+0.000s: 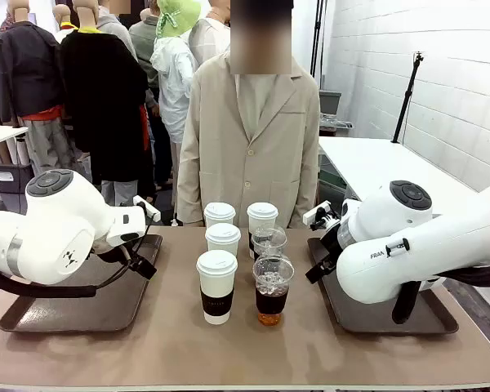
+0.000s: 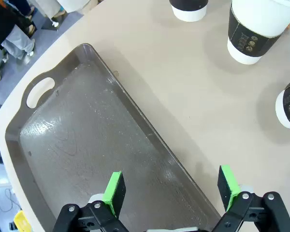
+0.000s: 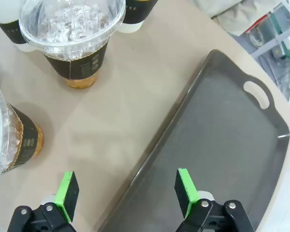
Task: Distribute the coffee onto the tray.
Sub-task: Pick up one iced Americano and place it on the right Handle tray.
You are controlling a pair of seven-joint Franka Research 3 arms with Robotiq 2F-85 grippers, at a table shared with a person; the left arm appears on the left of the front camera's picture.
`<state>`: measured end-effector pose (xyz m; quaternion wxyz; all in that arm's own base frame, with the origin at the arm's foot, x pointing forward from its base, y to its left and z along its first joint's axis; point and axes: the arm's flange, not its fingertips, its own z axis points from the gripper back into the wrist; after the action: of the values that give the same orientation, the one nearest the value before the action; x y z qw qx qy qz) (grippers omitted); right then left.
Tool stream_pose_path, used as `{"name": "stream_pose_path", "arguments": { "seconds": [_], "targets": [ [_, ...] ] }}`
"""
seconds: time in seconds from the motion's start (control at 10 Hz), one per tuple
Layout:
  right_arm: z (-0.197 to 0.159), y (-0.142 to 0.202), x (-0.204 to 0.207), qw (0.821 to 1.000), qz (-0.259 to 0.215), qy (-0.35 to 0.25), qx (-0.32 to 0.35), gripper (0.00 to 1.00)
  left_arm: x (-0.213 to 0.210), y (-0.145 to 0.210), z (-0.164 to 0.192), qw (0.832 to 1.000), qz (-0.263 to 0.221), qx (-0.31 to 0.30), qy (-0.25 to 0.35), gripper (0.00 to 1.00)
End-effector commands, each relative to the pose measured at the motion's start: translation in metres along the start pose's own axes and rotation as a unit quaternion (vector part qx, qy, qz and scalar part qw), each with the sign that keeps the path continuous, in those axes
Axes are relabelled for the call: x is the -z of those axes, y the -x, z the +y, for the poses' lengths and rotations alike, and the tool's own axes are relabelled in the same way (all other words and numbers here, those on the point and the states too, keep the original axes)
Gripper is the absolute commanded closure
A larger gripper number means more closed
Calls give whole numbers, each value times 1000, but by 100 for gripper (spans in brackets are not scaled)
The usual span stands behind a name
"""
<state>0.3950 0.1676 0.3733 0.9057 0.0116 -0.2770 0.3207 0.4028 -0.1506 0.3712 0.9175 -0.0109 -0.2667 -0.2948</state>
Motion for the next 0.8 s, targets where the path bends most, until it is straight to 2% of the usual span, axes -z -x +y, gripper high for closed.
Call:
{"name": "stream_pose_path", "arguments": {
  "seconds": [0.0,0.7],
  "targets": [
    [0,0,0,1000,0,0,0,0,0,0,0,1000,0,0,0,0],
    [0,0,0,1000,0,0,0,0,0,0,0,1000,0,0,0,0]
  ]
}}
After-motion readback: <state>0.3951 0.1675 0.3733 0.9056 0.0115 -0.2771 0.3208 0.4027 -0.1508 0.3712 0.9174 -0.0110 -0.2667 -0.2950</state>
